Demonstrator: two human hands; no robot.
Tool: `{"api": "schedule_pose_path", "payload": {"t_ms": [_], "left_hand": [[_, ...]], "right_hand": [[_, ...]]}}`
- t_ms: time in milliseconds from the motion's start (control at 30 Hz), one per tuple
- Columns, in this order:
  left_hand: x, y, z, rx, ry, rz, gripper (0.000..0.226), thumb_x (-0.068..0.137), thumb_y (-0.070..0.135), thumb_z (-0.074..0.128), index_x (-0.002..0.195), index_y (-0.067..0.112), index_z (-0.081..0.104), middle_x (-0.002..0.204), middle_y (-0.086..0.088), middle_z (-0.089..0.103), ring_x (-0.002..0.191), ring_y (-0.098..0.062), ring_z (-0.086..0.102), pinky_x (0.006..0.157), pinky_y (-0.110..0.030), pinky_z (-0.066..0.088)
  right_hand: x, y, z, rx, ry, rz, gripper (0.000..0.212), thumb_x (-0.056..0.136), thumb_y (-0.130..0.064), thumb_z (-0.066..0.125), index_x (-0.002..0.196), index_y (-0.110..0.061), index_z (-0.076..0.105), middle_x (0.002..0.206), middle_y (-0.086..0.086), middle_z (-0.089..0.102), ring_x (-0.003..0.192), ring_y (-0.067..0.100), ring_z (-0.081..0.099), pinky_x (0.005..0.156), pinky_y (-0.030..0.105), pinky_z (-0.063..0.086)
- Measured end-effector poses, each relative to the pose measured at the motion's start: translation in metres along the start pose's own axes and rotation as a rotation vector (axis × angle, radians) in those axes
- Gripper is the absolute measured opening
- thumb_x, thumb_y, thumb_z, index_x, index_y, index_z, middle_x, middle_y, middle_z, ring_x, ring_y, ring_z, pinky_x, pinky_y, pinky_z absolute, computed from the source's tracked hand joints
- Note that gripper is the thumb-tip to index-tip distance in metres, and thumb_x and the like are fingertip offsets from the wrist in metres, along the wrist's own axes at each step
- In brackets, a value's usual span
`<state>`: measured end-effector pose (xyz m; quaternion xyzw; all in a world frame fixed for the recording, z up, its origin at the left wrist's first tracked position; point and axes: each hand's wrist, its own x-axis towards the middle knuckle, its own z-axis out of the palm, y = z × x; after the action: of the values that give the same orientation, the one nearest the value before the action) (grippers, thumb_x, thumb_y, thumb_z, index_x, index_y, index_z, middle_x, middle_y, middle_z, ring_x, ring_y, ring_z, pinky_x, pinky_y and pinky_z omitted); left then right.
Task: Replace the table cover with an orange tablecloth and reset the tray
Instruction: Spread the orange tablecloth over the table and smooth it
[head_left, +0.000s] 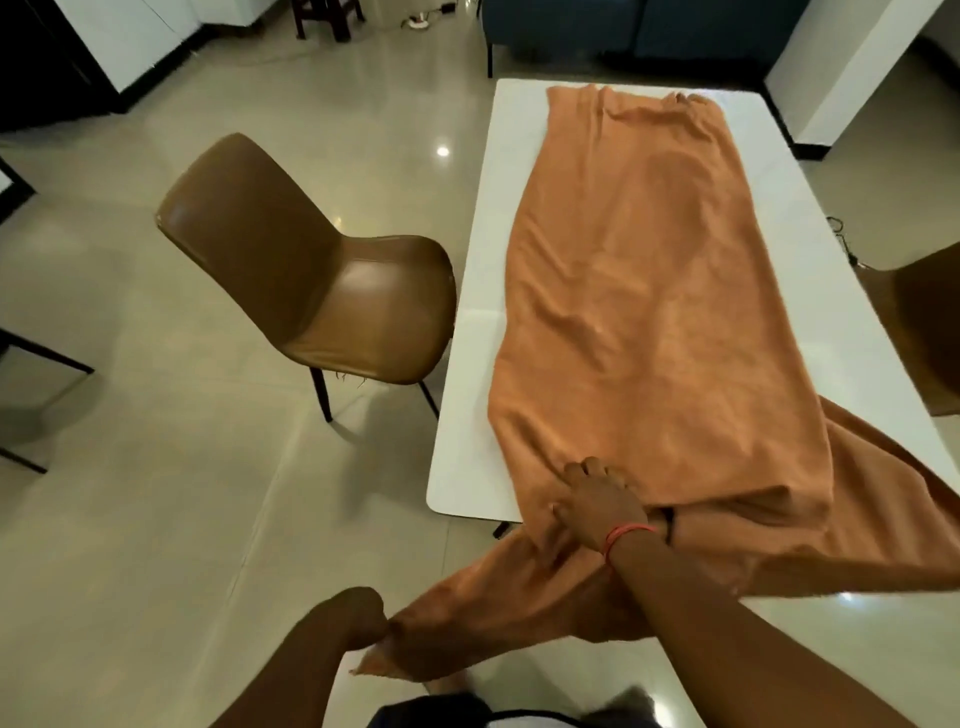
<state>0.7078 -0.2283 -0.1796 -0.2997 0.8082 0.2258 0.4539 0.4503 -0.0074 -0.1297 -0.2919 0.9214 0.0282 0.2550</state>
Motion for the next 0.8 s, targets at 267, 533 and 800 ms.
{"api": "schedule_pose_path", "payload": {"t_ms": [267, 533, 800], "left_hand": [[0.014, 0.053, -0.085, -0.597, 0.546, 0.216, 0.023, 0.095, 0.025, 0.052, 0.072, 0.024, 0.051, 0.077, 0.005, 0.058, 0.073, -0.015, 0.055, 0.065, -0.03, 0.043], [0.042, 0.14, -0.138, -0.663, 0.329, 0.372, 0.05, 0.096, 0.04, 0.053, 0.14, 0.02, 0.044, 0.14, -0.002, 0.049, 0.122, -0.022, 0.054, 0.096, -0.03, 0.044], [0.042, 0.177, -0.179, -1.324, -0.228, 0.217, 0.054, 0.102, 0.054, 0.033, 0.13, 0.014, 0.056, 0.112, -0.009, 0.072, 0.103, -0.027, 0.069, 0.09, -0.041, 0.055]], "right_hand": [[-0.005, -0.003, 0.008, -0.033, 0.068, 0.093, 0.026, 0.097, -0.015, 0.042, 0.12, -0.02, 0.051, 0.127, 0.003, 0.048, 0.119, 0.029, 0.046, 0.091, 0.043, 0.049], [0.001, 0.0, 0.016, 0.355, 0.218, 0.269, 0.009, 0.097, -0.019, 0.039, 0.089, -0.023, 0.043, 0.098, 0.001, 0.059, 0.088, 0.02, 0.057, 0.076, 0.036, 0.047], [0.03, -0.017, 0.01, 1.022, 0.29, 0.542, 0.008, 0.098, -0.023, 0.049, 0.1, -0.018, 0.055, 0.103, 0.011, 0.065, 0.096, 0.03, 0.061, 0.088, 0.042, 0.047]]}}
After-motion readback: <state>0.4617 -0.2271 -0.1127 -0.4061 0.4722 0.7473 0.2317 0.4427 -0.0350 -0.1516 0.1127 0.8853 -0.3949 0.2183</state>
